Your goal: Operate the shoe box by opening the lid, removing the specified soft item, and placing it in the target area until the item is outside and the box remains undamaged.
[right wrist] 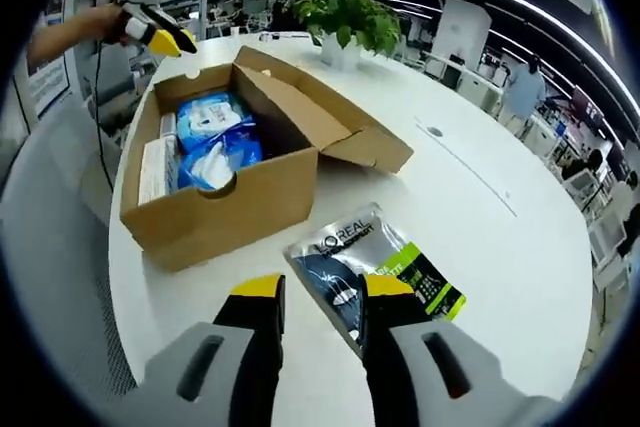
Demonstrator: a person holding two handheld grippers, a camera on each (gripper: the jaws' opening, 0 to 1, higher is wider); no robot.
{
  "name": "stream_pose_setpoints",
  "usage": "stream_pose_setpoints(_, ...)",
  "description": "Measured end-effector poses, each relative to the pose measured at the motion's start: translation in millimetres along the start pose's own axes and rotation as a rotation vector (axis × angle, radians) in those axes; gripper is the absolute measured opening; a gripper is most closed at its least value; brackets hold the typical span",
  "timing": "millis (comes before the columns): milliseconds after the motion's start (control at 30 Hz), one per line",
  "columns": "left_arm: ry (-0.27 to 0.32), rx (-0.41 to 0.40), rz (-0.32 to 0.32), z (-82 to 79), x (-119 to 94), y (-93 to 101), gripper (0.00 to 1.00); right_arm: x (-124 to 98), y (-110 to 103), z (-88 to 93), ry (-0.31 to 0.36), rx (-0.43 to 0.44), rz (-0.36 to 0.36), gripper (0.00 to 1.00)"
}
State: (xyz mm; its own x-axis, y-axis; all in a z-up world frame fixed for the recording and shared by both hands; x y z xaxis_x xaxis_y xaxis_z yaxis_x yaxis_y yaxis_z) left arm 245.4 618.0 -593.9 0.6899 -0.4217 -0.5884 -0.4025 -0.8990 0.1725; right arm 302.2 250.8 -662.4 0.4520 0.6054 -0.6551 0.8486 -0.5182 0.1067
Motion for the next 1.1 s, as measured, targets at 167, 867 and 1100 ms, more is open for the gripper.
stream_pose_setpoints(167, 0.011, 0.002, -0.001, 1.8, -2, -3.3, 0.33, -6, -7, -16.7, 0.013, -0.001, -0.006, 0.29)
stream_pose_setpoints(867, 0.034, 0.045, -0.015, 8.5, -12, -12.7, 0.43, 18, -44, -68.3, 0.07, 0.018, -0.081, 0.29)
stream_pose_setpoints(1100, 0.029, 0.052, -0.019, 12.6, -13, -14.3, 0.44, 37, -58, -76.3, 0.068, 0.045, -0.121, 0.29)
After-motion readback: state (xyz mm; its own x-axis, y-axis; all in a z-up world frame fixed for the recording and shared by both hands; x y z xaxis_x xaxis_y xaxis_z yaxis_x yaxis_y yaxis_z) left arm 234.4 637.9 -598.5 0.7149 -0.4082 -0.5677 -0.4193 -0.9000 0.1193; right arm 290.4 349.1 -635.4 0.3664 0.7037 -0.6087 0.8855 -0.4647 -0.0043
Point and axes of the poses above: the point that each gripper's makers call its tool centre point, and the gripper's own axes: x roughly forward along the fingers, y roughly to its right, z roughly out of its underside, the point moved 9 cm from there along -x, roughly backward along the fingers, and after that the axes turned 2 degrees about y, right-handed, at the moved point
